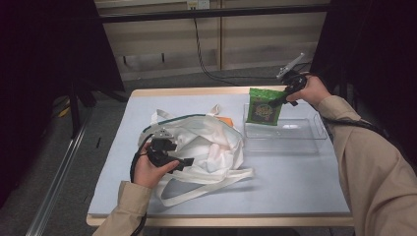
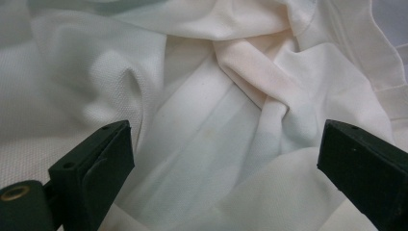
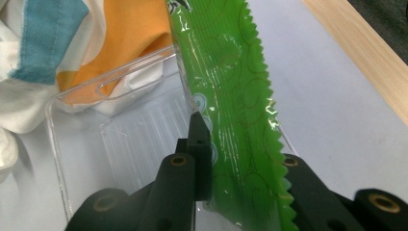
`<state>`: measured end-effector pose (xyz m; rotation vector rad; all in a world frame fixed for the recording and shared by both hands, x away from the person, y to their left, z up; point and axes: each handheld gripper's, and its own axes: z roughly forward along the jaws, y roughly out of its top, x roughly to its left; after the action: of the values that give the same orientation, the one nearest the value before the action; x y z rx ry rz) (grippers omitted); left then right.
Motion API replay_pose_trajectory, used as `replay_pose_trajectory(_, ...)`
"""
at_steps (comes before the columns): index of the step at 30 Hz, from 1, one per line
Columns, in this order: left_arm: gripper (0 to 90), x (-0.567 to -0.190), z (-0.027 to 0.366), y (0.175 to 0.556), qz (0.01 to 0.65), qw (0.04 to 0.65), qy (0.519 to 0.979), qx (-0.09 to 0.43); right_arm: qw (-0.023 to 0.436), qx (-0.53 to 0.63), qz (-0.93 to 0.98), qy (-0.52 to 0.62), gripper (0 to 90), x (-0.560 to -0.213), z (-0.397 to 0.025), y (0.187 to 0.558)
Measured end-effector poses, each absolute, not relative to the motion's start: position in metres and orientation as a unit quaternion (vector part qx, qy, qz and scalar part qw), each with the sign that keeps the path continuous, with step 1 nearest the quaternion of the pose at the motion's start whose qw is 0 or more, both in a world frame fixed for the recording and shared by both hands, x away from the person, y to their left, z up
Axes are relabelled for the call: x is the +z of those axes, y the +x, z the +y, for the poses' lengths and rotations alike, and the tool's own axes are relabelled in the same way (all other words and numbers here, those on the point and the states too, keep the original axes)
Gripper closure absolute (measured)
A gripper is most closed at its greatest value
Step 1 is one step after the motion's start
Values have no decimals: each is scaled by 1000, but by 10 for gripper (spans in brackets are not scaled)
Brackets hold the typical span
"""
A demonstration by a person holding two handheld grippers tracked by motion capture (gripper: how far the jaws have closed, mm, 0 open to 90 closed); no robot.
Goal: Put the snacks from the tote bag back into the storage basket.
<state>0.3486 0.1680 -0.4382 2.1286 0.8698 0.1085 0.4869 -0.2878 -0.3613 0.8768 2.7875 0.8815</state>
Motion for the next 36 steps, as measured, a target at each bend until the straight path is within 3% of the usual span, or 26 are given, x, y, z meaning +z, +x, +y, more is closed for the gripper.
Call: replay_pose_trajectory(36, 54, -437, 165, 348, 340, 406, 847, 41, 40, 292, 919, 262, 783, -376, -287, 499)
